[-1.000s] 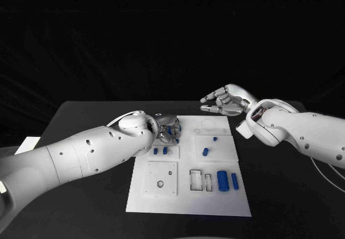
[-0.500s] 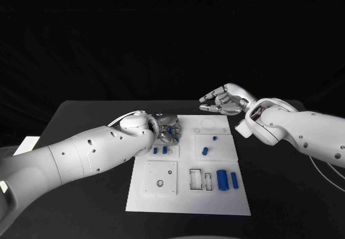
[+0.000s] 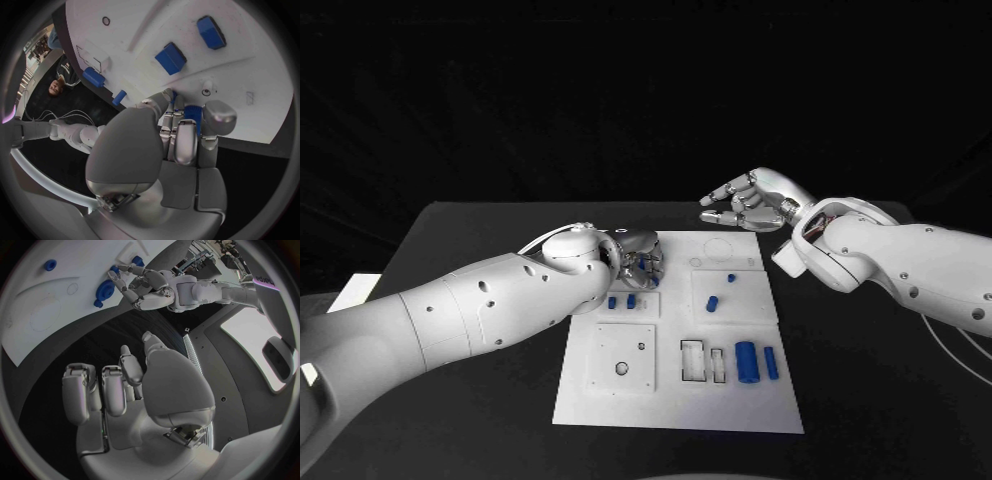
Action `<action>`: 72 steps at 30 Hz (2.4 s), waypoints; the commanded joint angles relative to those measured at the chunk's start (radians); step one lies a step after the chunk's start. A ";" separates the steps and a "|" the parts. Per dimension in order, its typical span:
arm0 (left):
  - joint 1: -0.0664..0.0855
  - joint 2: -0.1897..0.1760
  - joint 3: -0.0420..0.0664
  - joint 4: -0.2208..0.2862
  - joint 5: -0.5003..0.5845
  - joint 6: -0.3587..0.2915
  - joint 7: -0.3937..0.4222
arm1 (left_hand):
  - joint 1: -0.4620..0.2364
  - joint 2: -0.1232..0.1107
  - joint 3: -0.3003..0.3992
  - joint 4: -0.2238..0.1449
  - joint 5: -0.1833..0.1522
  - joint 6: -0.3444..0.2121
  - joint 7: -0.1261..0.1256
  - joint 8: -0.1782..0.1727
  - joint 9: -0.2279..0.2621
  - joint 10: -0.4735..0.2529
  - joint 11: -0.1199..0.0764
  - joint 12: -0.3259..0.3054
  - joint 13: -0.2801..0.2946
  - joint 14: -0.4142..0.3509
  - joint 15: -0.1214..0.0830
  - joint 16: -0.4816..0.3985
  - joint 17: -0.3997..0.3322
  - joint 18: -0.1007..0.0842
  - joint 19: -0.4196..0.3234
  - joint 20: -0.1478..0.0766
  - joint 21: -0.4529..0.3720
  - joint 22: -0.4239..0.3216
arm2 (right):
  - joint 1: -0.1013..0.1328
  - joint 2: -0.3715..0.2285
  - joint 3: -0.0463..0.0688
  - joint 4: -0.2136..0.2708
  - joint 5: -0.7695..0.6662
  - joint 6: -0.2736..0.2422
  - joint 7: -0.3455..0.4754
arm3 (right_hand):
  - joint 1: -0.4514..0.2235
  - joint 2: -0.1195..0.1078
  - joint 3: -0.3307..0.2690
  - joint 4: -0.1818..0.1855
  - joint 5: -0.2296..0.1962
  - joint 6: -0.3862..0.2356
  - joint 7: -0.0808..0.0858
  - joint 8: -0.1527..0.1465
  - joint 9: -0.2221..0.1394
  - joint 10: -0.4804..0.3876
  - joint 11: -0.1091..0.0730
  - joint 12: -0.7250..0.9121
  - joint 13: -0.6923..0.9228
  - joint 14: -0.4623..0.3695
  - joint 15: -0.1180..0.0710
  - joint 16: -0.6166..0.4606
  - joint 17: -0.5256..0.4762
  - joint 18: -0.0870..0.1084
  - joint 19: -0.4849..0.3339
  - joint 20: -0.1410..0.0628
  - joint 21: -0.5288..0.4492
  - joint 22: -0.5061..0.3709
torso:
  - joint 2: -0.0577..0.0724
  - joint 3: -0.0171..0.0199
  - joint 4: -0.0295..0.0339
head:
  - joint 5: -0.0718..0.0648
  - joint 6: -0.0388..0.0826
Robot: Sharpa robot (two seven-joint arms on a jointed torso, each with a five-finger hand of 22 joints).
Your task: Assemble the parts on the task board
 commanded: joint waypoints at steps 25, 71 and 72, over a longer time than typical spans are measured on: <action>-0.009 -0.113 0.032 0.124 0.082 -0.096 0.008 | -0.063 -0.023 0.082 -0.040 0.010 0.037 0.009 -0.032 -0.003 0.050 0.008 -0.082 0.001 0.034 -0.004 0.010 -0.017 -0.004 0.013 -0.005 -0.001 0.002 | -0.001 -0.006 0.000 0.003 -0.001 0.014 0.008 | -0.002 0.007 -0.006 -0.001 0.006 -0.007 -0.001 0.000 0.002 -0.004 0.000 -0.004 -0.001 0.065 0.009 -0.005 0.085 0.006 -0.005 0.001 -0.004 0.025 | -0.004 0.0014 0.0058 | 0.006 0.011; -0.012 -0.182 0.035 0.132 0.142 -0.025 -0.021 | -0.082 -0.026 0.082 -0.041 0.007 0.042 0.008 -0.038 -0.004 0.058 0.007 -0.098 0.002 0.033 -0.003 0.011 -0.021 -0.004 0.012 -0.004 -0.001 0.003 | -0.001 -0.003 0.000 0.000 -0.002 0.016 0.008 | -0.002 0.007 -0.006 -0.001 0.006 -0.007 -0.001 0.000 0.002 -0.004 0.000 -0.004 -0.001 0.065 0.009 -0.005 0.085 0.006 -0.005 0.001 -0.004 0.025 | -0.004 0.0013 0.0057 | 0.013 0.005; -0.012 -0.181 0.035 0.130 0.140 -0.025 -0.021 | -0.082 -0.026 0.082 -0.041 0.007 0.042 0.008 -0.038 -0.004 0.058 0.007 -0.098 0.002 0.033 -0.003 0.011 -0.021 -0.004 0.012 -0.004 -0.001 0.003 | -0.001 -0.003 0.000 0.000 -0.002 0.016 0.008 | -0.002 0.007 -0.006 -0.001 0.006 -0.007 -0.001 0.000 0.002 -0.004 0.000 -0.004 -0.001 0.065 0.009 -0.005 0.085 0.006 -0.005 0.001 -0.004 0.025 | -0.004 0.0014 0.0055 | 0.013 0.005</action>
